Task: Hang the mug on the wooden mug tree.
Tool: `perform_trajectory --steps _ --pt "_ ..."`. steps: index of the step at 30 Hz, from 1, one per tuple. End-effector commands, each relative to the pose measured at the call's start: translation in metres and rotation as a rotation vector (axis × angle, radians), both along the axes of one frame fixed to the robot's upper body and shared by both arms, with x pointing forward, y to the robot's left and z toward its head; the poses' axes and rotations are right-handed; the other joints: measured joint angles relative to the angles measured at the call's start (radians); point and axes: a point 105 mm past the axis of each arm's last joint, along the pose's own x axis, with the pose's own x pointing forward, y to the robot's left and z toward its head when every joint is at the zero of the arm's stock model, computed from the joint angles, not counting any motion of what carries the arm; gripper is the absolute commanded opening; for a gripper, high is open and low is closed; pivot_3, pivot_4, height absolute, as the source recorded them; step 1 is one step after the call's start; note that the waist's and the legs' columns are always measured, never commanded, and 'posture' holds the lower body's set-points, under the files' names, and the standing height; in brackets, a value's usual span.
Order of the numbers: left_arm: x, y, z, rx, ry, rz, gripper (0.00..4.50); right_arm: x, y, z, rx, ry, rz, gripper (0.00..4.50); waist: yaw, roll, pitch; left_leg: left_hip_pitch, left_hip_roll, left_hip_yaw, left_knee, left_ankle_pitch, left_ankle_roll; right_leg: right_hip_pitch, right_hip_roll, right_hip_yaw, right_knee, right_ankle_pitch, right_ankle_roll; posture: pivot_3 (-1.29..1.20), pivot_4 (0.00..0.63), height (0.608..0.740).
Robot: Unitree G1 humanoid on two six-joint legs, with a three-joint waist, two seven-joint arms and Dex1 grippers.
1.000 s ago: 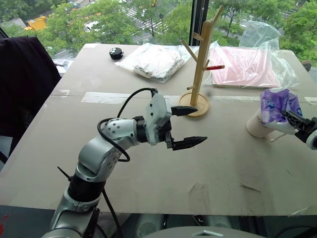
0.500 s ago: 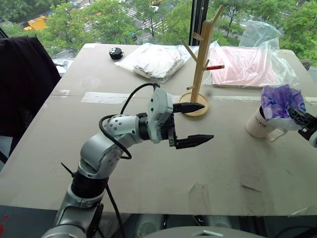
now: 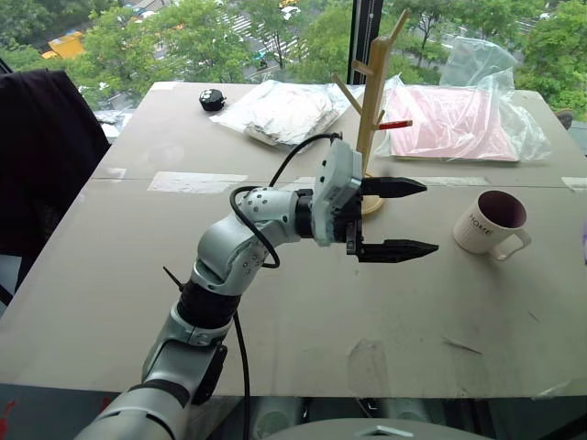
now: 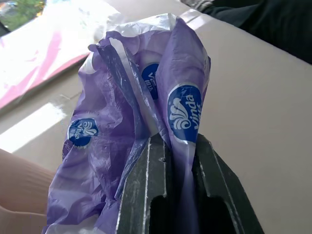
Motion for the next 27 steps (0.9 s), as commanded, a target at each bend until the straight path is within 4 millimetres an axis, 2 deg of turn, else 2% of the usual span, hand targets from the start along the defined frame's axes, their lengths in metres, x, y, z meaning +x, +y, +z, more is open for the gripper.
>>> perform_trajectory --steps 1,6,9,12,14,17,23,27 --pt "-0.004 -0.003 0.003 0.0 -0.041 -0.033 4.5 -0.014 -0.022 0.019 -0.11 -0.021 -0.084 2.09 -0.006 0.0 0.0 0.0 0.0 0.0 0.0 0.0 0.0 0.0 0.0 0.0 0.0 0.0 0.0 0.0 0.15 0.74" --pt "-0.005 0.006 -0.011 0.041 -0.013 -0.022 4.5 -0.023 -0.03 0.036 -0.271 -0.063 -0.106 4.47 -0.011 0.003 -0.001 0.001 0.001 0.0 0.0 0.0 0.0 0.0 0.001 0.0 0.0 -0.002 0.003 0.0 0.15 0.74" --pt "-0.006 0.008 -0.013 0.046 -0.009 -0.02 4.5 -0.019 -0.019 0.052 -0.332 -0.15 -0.04 4.47 -0.01 0.003 -0.001 0.001 0.001 -0.001 0.0 0.0 0.0 0.0 0.001 0.0 0.001 -0.002 0.004 0.0 0.15 0.74" --pt "-0.01 0.007 -0.015 0.049 -0.001 -0.03 4.5 -0.006 0.021 0.054 -0.339 -0.205 0.143 4.47 -0.008 0.003 -0.001 0.0 0.001 -0.002 0.0 0.0 0.0 0.0 0.001 0.0 0.001 -0.002 0.004 0.0 0.15 0.74" --pt "-0.012 0.005 -0.02 0.068 -0.006 -0.031 4.5 0.002 0.05 0.042 -0.326 -0.195 0.251 4.47 -0.008 0.003 -0.001 0.0 0.001 -0.002 0.0 0.0 0.0 0.0 0.001 0.0 0.001 -0.002 0.004 0.0 0.15 0.74" --pt "-0.013 0.003 -0.025 0.088 -0.014 -0.023 4.5 0.021 0.086 0.012 -0.327 -0.162 0.335 4.47 -0.009 0.002 0.0 0.0 0.002 -0.003 0.0 0.0 0.0 0.0 0.001 0.0 0.001 -0.002 0.004 0.0 0.15 0.74" --pt "-0.015 0.004 -0.028 0.095 -0.015 -0.007 4.5 0.047 0.125 -0.027 -0.323 -0.137 0.375 4.47 -0.005 0.003 0.0 0.0 0.002 -0.002 0.0 0.0 0.0 -0.001 0.0 0.001 0.001 -0.001 0.002 0.0 0.15 0.74" --pt "-0.012 0.007 -0.029 0.102 -0.016 0.017 4.5 0.055 0.131 -0.038 -0.335 -0.133 0.392 4.47 -0.004 0.003 0.0 0.0 0.002 -0.003 0.0 0.0 0.0 -0.001 0.0 0.0 0.001 0.0 0.0 0.0 0.15 0.74"
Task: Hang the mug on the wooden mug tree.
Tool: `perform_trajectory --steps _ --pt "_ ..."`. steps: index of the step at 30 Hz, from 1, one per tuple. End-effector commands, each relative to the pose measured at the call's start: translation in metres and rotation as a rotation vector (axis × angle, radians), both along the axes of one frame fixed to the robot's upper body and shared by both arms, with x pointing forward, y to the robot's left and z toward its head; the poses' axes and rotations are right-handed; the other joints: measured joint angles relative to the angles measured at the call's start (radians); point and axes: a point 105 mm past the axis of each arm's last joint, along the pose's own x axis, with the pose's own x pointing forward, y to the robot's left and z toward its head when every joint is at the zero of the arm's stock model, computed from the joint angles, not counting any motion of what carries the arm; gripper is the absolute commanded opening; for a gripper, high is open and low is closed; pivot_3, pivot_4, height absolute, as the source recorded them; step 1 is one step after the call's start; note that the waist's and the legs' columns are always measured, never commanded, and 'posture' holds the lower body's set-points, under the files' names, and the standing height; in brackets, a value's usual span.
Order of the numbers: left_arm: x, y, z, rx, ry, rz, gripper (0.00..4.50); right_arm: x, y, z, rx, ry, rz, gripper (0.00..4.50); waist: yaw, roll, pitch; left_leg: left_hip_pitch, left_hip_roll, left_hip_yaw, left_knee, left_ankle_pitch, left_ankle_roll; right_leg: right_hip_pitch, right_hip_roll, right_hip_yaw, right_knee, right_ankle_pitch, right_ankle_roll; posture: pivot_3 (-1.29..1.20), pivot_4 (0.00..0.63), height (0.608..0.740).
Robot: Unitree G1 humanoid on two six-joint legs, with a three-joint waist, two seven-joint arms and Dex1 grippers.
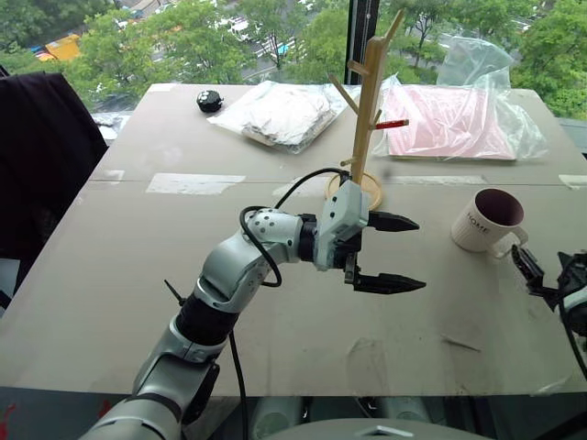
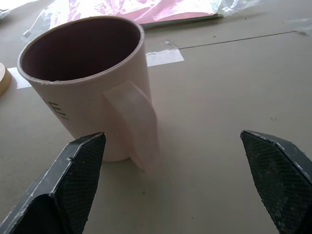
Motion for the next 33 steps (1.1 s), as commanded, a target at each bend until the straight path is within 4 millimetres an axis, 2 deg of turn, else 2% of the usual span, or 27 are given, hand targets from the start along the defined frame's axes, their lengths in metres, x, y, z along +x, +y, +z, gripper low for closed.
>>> perform_trajectory --steps 1,7,13,22,26,28,29,30,31,33 --pt "-0.004 0.002 0.008 -0.012 -0.047 0.002 4.5 0.007 0.0 0.005 -0.039 -0.05 -0.009 4.47 0.0 0.0 0.0 0.0 0.0 0.0 0.0 0.0 0.0 0.0 0.0 0.0 0.0 0.0 0.0 0.0 0.15 0.74" --pt "-0.004 -0.001 0.01 -0.001 -0.059 0.022 4.5 0.016 -0.008 -0.01 -0.063 -0.031 -0.05 4.47 0.0 0.0 0.0 0.0 0.0 0.0 0.0 0.0 0.0 0.0 0.0 0.0 0.0 0.0 0.0 0.0 0.15 0.74" --pt "0.004 -0.004 0.014 -0.007 -0.069 0.085 4.5 0.021 -0.002 -0.022 -0.066 -0.008 -0.026 4.47 -0.002 0.0 0.0 0.0 0.0 0.0 0.0 0.0 0.0 0.0 0.0 0.0 0.0 0.0 0.0 0.0 0.15 0.74" --pt "0.011 -0.007 0.01 0.013 -0.094 0.134 4.5 0.031 -0.004 -0.024 -0.039 -0.03 -0.038 4.47 -0.004 0.0 0.0 0.001 -0.001 0.0 0.0 0.0 0.0 0.0 0.0 0.0 0.001 0.0 0.0 0.0 0.15 0.74" --pt "0.013 -0.008 0.008 0.022 -0.099 0.151 4.5 0.032 -0.005 -0.022 -0.038 -0.04 -0.034 3.3 -0.004 0.0 0.0 0.001 -0.001 0.0 0.0 0.0 0.0 0.0 0.0 0.0 0.001 0.0 0.0 0.0 0.15 0.74" --pt "0.013 -0.008 0.006 0.025 -0.101 0.154 4.5 0.034 -0.005 -0.022 -0.041 -0.041 -0.03 2.23 -0.004 0.0 0.0 0.001 -0.001 0.0 0.0 0.0 0.0 0.0 0.0 0.0 0.001 0.0 0.0 0.0 0.15 0.74" --pt "0.012 -0.008 0.006 0.027 -0.102 0.154 4.5 0.034 -0.005 -0.022 -0.043 -0.041 -0.026 1.92 -0.004 0.0 0.0 0.001 -0.001 0.0 0.0 0.0 0.0 0.0 0.0 0.0 0.001 0.0 0.0 0.0 0.15 0.74" --pt "0.012 -0.009 0.005 0.028 -0.103 0.154 4.5 0.035 -0.005 -0.023 -0.043 -0.041 -0.021 1.34 -0.004 0.0 0.0 0.001 -0.001 0.0 0.0 0.0 0.0 0.0 0.0 0.0 0.001 0.0 0.0 0.0 0.15 0.74" --pt "0.012 -0.009 0.005 0.028 -0.104 0.155 4.5 0.036 -0.004 -0.023 -0.042 -0.04 -0.016 1.03 -0.004 0.0 0.0 0.001 -0.001 0.0 0.0 0.0 0.0 0.0 0.0 0.0 0.001 0.0 0.0 0.0 0.15 0.74" --pt "0.012 -0.009 0.005 0.028 -0.106 0.157 4.5 0.038 -0.002 -0.025 -0.04 -0.034 -0.005 0.07 -0.004 0.0 0.0 0.001 -0.001 0.0 0.0 0.0 0.0 0.0 0.0 0.0 0.001 0.0 0.0 0.0 0.15 0.74"
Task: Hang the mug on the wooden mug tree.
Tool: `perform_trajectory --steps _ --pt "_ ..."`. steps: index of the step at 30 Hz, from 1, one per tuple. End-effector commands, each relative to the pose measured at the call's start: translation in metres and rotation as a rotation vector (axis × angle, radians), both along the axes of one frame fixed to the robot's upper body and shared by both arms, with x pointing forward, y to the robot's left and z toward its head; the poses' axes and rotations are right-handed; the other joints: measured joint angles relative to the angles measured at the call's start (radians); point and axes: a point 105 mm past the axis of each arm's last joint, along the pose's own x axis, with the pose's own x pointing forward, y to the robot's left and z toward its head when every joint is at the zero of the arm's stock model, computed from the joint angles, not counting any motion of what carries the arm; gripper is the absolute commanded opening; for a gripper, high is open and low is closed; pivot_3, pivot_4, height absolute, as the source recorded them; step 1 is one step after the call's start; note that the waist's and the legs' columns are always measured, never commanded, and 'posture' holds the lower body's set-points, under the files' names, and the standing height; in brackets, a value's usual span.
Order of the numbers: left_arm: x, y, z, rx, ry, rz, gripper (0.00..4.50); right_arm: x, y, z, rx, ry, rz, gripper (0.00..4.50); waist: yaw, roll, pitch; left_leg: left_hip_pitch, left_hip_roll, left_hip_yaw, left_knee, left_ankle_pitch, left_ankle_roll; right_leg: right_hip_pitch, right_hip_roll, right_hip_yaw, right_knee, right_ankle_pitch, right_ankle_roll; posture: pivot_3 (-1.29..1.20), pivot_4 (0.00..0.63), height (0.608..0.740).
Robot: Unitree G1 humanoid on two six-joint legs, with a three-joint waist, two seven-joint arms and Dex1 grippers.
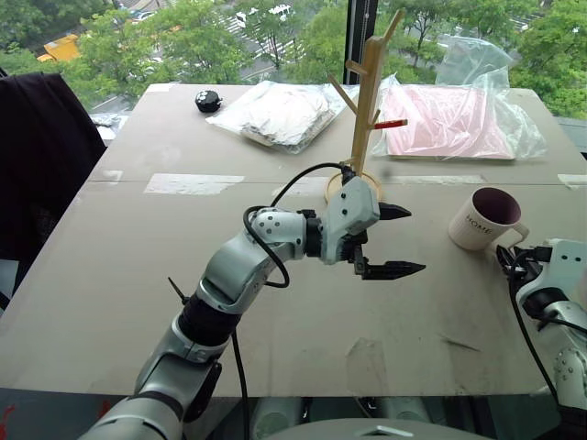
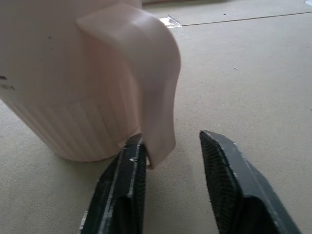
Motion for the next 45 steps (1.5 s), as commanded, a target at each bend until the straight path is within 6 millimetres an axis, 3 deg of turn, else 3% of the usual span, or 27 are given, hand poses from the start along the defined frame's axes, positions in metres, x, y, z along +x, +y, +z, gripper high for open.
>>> perform_trajectory --steps 1,11,20,24,27,31,36,45 --pt "-0.003 -0.002 0.007 -0.021 -0.036 -0.007 4.5 0.004 0.001 0.012 -0.025 -0.046 0.019 0.02 0.0 0.0 0.0 0.0 0.0 0.0 0.0 0.0 0.0 0.0 0.0 0.0 0.0 0.0 0.0 0.0 0.15 0.74" --pt "0.003 0.006 -0.002 -0.076 -0.006 0.068 4.5 0.016 0.006 0.023 -0.095 -0.071 0.083 0.02 -0.002 0.0 0.0 0.0 0.0 0.0 0.0 0.0 0.0 0.0 0.0 0.0 0.0 0.0 0.0 0.0 0.15 0.74" --pt "0.017 0.051 0.001 -0.362 0.026 0.452 4.5 0.042 0.048 0.095 -0.432 -0.24 0.519 0.02 -0.002 0.0 0.001 0.001 0.0 0.0 0.0 0.0 0.0 0.0 0.0 0.0 0.001 0.002 0.003 0.0 0.15 0.74" --pt "0.003 0.071 0.018 -0.56 0.022 0.549 4.5 0.058 0.061 0.133 -0.569 -0.304 0.704 0.02 0.0 0.0 0.002 0.0 0.0 0.0 0.0 0.0 0.0 0.0 -0.001 0.0 0.0 0.003 0.004 0.0 0.15 0.74" --pt "-0.006 0.072 0.017 -0.583 -0.002 0.57 4.5 0.067 0.065 0.148 -0.652 -0.315 0.787 0.02 0.004 -0.001 0.002 0.0 0.0 0.001 0.001 0.0 0.0 0.0 -0.002 0.0 -0.001 0.003 0.004 0.0 0.15 0.74" --pt "-0.005 0.083 0.019 -0.649 -0.034 0.661 4.5 0.08 0.073 0.167 -0.778 -0.303 0.904 0.02 0.008 -0.001 0.002 0.0 0.0 0.0 0.001 0.0 0.0 0.0 -0.002 -0.001 -0.001 0.002 0.003 0.0 0.15 0.74" --pt "-0.007 0.082 0.016 -0.649 -0.048 0.669 4.5 0.095 0.084 0.183 -0.881 -0.295 0.98 0.02 0.003 0.0 0.002 0.0 0.0 0.0 0.001 0.0 0.0 0.0 -0.002 -0.001 -0.001 0.001 -0.001 0.0 0.15 0.74" --pt "-0.011 0.071 0.004 -0.616 -0.055 0.644 4.5 0.117 0.124 0.204 -0.97 -0.301 1.078 0.02 -0.003 0.001 0.003 0.0 0.001 0.001 0.0 0.0 0.0 0.0 -0.006 -0.002 -0.001 0.001 -0.001 0.0 0.15 0.74"
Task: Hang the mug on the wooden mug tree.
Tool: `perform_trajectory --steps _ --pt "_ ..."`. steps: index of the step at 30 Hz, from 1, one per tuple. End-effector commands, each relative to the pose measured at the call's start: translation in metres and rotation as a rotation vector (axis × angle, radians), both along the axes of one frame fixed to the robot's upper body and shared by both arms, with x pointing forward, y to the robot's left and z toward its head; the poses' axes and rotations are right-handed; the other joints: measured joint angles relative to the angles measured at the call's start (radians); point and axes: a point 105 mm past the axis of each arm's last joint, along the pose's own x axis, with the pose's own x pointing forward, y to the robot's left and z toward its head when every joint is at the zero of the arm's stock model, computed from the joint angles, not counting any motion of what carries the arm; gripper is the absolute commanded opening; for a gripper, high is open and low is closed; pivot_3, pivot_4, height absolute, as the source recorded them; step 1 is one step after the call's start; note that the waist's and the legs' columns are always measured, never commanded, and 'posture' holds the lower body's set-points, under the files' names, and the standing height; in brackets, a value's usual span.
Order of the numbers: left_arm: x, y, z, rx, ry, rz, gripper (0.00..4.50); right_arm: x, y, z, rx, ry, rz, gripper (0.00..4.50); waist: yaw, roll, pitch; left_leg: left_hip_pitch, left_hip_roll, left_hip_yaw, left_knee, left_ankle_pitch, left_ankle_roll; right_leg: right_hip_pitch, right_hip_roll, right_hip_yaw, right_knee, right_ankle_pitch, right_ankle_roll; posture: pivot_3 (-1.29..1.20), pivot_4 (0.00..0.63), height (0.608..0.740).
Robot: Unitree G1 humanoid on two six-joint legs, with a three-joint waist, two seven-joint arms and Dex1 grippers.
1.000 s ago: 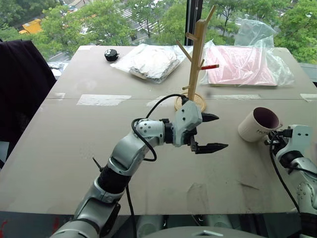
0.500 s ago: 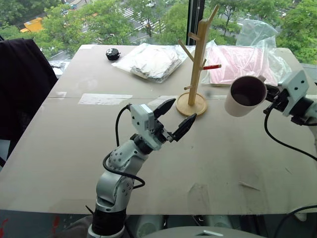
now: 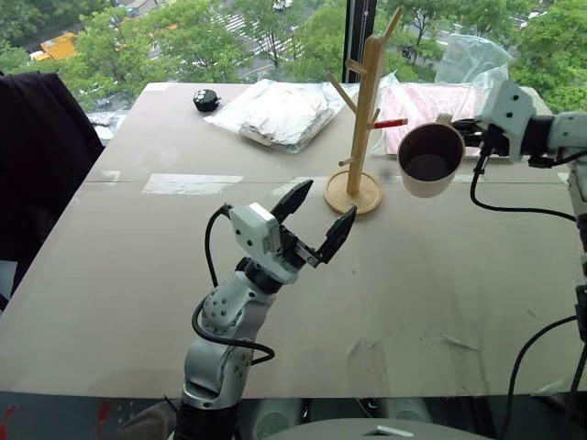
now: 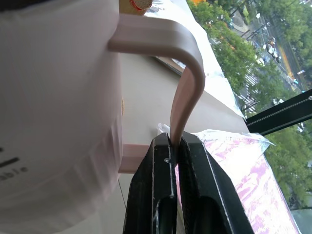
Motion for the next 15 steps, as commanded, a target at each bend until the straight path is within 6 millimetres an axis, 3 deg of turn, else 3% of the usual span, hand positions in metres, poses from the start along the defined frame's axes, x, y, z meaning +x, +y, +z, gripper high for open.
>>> perform_trajectory --steps 1,11,15 --pt "-0.004 -0.001 0.001 0.004 -0.036 -0.007 4.5 0.002 0.016 0.025 -0.009 -0.078 0.048 0.02 0.001 0.0 0.0 0.0 0.0 0.0 0.0 0.0 0.0 0.0 0.0 -0.001 0.0 0.0 0.0 0.0 0.15 0.74" --pt "0.002 -0.001 0.003 0.008 -0.053 -0.011 4.5 0.012 0.044 0.027 -0.066 -0.088 0.084 0.02 0.005 0.001 0.0 -0.002 0.0 -0.002 0.0 0.0 0.0 -0.001 -0.004 -0.003 0.0 0.0 0.0 0.0 0.15 0.74" --pt "0.003 -0.001 0.005 0.009 -0.056 -0.014 4.5 0.015 0.045 0.032 -0.056 -0.112 0.07 1.93 0.003 0.001 0.0 -0.003 0.0 -0.002 -0.001 0.0 -0.001 -0.003 -0.008 -0.004 0.0 0.0 0.0 0.0 0.15 0.74"
